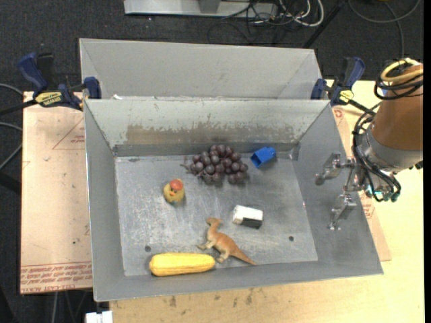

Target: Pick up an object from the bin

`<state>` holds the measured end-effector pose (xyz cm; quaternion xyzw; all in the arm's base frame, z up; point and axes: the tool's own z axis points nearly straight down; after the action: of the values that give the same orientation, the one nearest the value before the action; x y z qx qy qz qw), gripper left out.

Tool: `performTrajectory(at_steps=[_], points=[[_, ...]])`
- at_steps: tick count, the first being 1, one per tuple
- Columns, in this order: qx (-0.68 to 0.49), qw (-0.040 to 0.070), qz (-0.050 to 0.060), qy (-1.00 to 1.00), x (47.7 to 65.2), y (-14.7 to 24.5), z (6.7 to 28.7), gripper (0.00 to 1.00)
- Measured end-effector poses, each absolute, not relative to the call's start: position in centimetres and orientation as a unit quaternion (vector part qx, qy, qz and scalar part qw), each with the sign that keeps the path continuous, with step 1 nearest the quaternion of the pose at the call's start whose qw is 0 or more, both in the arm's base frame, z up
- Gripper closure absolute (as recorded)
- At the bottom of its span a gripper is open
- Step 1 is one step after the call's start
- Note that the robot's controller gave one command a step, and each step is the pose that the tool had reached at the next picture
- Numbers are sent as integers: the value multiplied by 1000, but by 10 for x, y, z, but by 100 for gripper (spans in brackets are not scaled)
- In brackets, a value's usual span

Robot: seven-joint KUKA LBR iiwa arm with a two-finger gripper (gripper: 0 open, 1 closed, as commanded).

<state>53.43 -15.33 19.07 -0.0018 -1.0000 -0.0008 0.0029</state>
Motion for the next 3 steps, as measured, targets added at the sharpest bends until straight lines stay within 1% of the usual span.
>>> performTrajectory(at_steps=[1, 2, 3], points=[[0, -1, 0, -1000, 536, -153, 194, 0], [-2, -2, 0, -1000, 537, -152, 193, 0], [29, 7, -3, -1000, 538, -140, 169, 0]])
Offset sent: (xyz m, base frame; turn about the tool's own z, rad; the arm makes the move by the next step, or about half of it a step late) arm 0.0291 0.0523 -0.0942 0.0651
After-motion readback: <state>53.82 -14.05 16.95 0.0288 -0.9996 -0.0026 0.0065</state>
